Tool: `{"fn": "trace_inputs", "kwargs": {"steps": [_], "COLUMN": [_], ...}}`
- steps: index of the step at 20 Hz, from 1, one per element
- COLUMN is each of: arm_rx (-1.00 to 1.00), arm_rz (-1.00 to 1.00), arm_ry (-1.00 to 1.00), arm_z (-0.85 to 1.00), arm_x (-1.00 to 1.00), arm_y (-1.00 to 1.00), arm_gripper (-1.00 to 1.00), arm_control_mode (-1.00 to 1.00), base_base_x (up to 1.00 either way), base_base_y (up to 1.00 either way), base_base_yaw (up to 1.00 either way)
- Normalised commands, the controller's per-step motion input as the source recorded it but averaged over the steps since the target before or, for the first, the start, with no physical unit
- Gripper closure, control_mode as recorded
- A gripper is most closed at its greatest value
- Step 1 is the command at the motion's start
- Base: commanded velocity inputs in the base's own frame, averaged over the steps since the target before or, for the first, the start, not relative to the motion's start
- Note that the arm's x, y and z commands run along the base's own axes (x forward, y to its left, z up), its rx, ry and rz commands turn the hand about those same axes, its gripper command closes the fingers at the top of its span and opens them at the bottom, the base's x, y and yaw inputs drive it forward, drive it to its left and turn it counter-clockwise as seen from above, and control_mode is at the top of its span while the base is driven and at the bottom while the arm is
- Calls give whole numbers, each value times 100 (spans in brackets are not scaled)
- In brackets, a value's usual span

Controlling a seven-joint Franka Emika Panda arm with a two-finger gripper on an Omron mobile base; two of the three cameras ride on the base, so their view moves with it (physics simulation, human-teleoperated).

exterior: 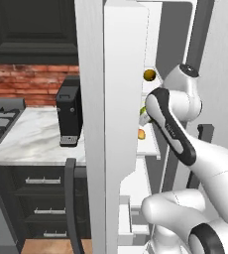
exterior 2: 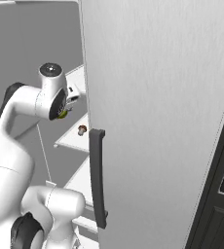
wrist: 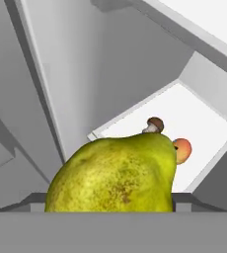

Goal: Take the pear and lemon from the highest rack and move them to the second highest rack where the mushroom and mango are located, to maximize freezer space. Close the freezer door after rearranging.

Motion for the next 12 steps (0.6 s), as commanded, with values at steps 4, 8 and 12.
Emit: {"fn": "trace_inputs", "kwargs": {"steps": [4,8,12], "arm_rx": [-27,-10,-6], "arm_rz": [3,7,7], "arm_ry": [7,0,0], "arm_z": [-70,-60,-55], "arm_x": [-1,7,16], "arm_y": [0,-1,0], "arm_gripper": [100,100,100], "arm_control_mode": [-100,-100,-100], "base_base_x": [0,0,0], "base_base_y": [0,0,0], "base_base_yaw": [0,0,0]}}
